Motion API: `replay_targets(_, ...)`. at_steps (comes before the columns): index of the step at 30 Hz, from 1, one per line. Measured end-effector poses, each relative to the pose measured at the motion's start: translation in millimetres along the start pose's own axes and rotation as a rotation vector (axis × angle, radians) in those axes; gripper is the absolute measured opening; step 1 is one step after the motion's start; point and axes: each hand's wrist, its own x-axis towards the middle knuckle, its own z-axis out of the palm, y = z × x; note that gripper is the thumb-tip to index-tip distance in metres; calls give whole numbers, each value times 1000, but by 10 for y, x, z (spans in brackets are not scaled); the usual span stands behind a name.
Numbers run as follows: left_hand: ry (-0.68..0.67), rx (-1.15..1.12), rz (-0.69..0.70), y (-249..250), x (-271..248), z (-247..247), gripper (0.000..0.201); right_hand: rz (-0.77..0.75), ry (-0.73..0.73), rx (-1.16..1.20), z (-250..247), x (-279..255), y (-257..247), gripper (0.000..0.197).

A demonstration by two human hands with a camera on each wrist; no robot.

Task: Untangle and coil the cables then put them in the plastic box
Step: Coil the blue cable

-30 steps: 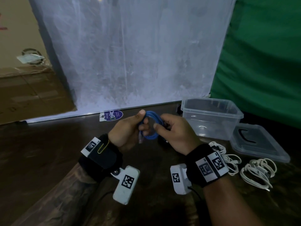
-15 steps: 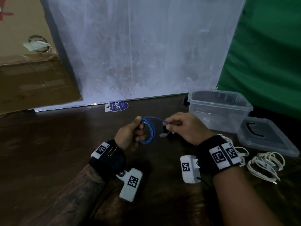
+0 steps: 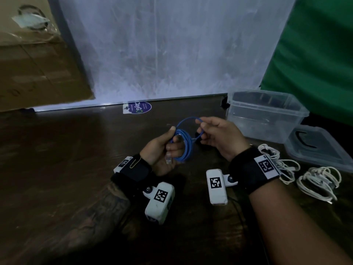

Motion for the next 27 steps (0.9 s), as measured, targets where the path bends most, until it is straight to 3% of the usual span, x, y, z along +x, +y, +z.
replay_targets(6, 16, -66, 21, 9, -51, 36, 44, 59, -44, 167, 61, -25, -8, 22)
replay_targets(12, 11, -50, 29, -34, -31, 86, 42, 83, -61, 139, 210, -85, 30, 18)
replay_targets(14, 109, -18, 67, -67, 2, 117, 44, 62, -54, 113, 272, -101, 56, 20)
replay_targets(18, 461, 130, 269, -117, 63, 180, 43, 10, -119, 56, 347, -131, 51, 19)
replay_targets(21, 610, 512, 308, -169, 56, 270, 44, 5, -151, -105, 350, -165, 70, 50)
replay_targets(23, 601, 572, 323, -232, 82, 291, 42, -49, -62, -121, 347, -194, 63, 44)
replay_targets(27, 515, 476, 314, -284, 136, 264, 40, -132, 62, -266, 276, -143, 55, 30)
